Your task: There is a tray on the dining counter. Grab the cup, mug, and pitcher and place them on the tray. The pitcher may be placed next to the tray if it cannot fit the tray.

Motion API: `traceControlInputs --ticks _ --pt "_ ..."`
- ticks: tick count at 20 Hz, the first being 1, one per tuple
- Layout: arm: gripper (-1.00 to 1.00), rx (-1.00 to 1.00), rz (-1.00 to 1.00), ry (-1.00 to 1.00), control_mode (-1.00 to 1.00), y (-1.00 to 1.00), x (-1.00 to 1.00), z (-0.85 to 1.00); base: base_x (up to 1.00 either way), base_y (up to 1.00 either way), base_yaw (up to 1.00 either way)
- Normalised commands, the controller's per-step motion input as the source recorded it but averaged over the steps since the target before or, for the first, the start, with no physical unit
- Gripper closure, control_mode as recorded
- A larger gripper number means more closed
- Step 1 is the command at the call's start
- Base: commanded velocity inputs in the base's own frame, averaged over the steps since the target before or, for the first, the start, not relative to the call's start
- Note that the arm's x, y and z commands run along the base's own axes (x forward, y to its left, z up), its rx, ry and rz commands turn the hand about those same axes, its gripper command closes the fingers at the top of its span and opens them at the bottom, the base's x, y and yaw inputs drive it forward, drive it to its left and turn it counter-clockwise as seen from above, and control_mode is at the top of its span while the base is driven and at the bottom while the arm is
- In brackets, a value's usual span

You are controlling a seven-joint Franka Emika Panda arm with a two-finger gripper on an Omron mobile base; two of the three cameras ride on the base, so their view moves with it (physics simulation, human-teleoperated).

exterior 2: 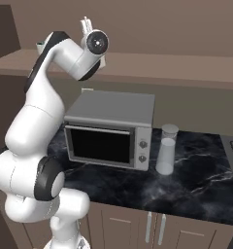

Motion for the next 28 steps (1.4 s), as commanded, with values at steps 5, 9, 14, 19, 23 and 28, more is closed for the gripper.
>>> traceControlInputs --ticks 5,9,14,19,23,28 --pt "-1.0 0.0 0.0 0.0 -1.0 0.0 0.11 -0.09 0.0 0.0 0.0" --pt "-1.0 0.0 0.0 0.0 -1.0 0.0 0.17 -0.02 0.0 0.0 0.0" --pt "-1.0 0.0 0.0 0.0 -1.0 0.01 0.19 -0.01 0.0 0.0 0.0" --pt "-1.0 0.0 0.0 0.0 -1.0 0.03 0.2 0.0 0.0 0.0 0.0" --pt "-1.0 0.0 0.0 0.0 -1.0 0.01 0.13 0.0 0.0 0.0 0.0" --pt "-1.0 -0.01 0.0 0.0 -1.0 0.0 0.03 -0.03 0.0 0.0 0.0"
